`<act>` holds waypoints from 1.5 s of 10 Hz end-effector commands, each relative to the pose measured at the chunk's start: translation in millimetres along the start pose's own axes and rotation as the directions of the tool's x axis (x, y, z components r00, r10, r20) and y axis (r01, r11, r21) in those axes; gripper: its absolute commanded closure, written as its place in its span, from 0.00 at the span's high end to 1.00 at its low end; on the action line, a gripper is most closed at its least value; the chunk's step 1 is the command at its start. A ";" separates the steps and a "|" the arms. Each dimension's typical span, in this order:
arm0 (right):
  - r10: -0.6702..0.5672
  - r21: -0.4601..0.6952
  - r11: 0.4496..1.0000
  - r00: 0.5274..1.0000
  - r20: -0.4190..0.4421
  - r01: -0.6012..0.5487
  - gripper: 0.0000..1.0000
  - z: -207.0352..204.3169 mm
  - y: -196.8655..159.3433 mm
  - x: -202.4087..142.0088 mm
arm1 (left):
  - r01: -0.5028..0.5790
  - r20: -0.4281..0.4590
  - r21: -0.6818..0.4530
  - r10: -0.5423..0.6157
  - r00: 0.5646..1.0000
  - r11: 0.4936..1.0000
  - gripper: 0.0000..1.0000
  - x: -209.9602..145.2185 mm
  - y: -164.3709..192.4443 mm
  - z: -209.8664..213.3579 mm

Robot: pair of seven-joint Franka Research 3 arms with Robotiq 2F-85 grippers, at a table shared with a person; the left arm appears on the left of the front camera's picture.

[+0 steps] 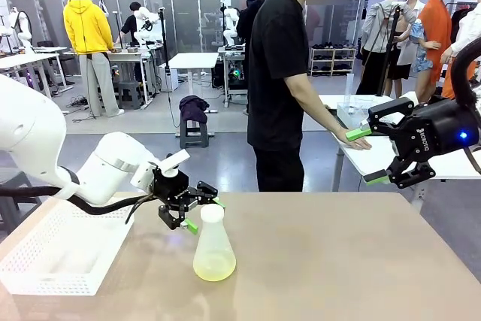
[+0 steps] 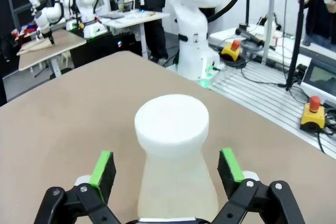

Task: Prepare the solutions needed for the experiment.
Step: When the human places the Big flask in the center of the table, pick up the Big flask and place it in the left Organizing basket.

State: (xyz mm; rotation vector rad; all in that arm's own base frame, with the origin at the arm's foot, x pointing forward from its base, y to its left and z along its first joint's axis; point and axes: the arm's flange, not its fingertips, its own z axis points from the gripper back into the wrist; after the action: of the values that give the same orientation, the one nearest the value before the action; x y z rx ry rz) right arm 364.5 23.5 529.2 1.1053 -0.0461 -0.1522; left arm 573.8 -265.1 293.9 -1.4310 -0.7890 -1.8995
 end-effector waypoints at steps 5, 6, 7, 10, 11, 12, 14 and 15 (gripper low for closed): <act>0.005 0.014 1.000 1.000 0.003 -0.005 0.96 0.3 1.2 -0.4 | -0.023 0.199 -0.037 0.030 0.980 0.999 1.00 -13.7 8.7 -19.9; 0.005 0.014 1.000 1.000 0.003 -0.005 0.96 0.3 1.2 -0.4 | -0.026 0.201 -0.052 0.036 0.979 0.998 1.00 -15.5 10.1 -26.2; 0.005 0.014 1.000 1.000 0.003 -0.005 0.96 0.3 1.2 -0.4 | -0.029 0.203 -0.070 0.042 0.978 0.997 1.00 -16.5 11.5 -31.9; 0.005 0.014 1.000 1.000 0.003 -0.005 0.96 0.3 1.2 -0.4 | -0.027 0.208 -0.095 0.047 0.977 0.995 1.00 -18.9 13.4 -40.8; 0.005 0.014 1.000 1.000 0.003 -0.005 0.96 0.3 1.2 -0.4 | -0.027 0.216 -0.106 0.050 0.975 0.994 1.00 -18.5 12.8 -41.2; 0.005 0.014 1.000 1.000 0.003 -0.005 0.96 0.3 1.2 -0.4 | -0.034 0.216 -0.092 0.053 0.975 0.995 0.80 -19.7 13.2 -40.8; 0.005 0.014 1.000 1.000 0.003 -0.005 0.96 0.3 1.2 -0.4 | -0.030 0.206 -0.089 0.048 0.977 0.996 0.60 -20.1 12.8 -40.6; 0.005 0.014 1.000 1.000 0.003 -0.005 0.96 0.3 1.2 -0.4 | -0.040 0.199 -0.094 0.058 0.978 0.995 0.75 -20.4 11.2 -40.3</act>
State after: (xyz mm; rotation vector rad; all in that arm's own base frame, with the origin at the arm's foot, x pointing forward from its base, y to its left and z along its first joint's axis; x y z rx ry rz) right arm 364.5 23.5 529.2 1.1056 -0.0462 -0.1523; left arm 558.5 -301.0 265.1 -1.6833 -0.7789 -1.8031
